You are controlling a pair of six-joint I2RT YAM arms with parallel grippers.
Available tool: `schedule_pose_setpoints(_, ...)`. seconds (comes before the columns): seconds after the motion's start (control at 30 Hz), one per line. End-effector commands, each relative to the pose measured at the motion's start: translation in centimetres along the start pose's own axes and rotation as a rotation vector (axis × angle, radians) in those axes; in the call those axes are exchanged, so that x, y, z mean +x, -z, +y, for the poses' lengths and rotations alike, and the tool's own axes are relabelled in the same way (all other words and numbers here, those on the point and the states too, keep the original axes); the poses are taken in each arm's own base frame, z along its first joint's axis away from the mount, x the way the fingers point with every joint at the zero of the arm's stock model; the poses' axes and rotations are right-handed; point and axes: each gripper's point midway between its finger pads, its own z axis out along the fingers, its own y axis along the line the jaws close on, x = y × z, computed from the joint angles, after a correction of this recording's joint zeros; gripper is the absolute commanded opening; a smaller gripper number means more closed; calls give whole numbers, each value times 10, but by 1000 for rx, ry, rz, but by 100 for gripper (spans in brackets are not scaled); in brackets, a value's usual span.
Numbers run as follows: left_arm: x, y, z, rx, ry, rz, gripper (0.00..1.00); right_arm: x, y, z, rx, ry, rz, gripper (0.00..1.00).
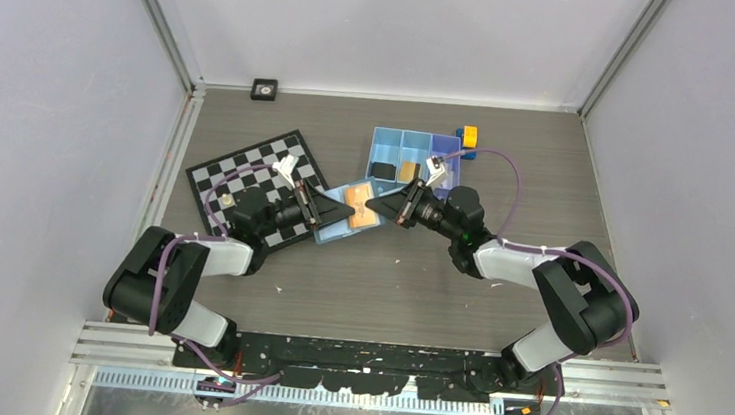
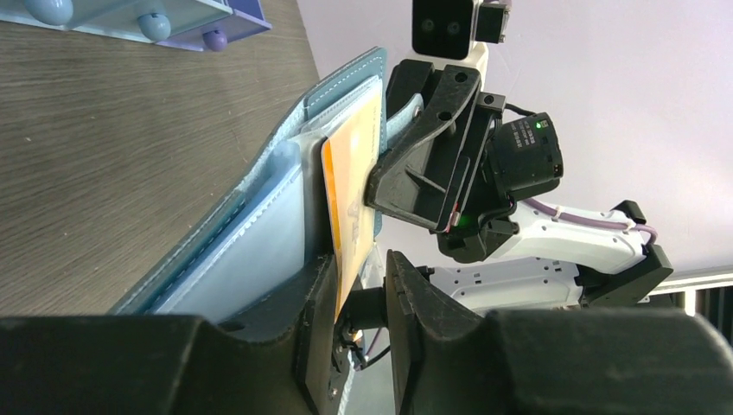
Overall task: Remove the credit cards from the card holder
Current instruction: Remove the credit card from the card holder.
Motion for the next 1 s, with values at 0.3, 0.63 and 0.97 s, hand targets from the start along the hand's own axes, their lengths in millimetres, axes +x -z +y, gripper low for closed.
schedule_pose_setpoints(0.3,-10,-8,-31,113,-86,-6,0,47,-1,31,-139,14,160,14)
schedule_pose_setpoints(0.63,-16,-6,-13,47,-50,-25,0,23,11,27,-154,-48,75,17)
schedule_pose_setpoints(0.97,-16,-8,-3,16,-31,-19,0,20,14,36,-184,-43,67,29)
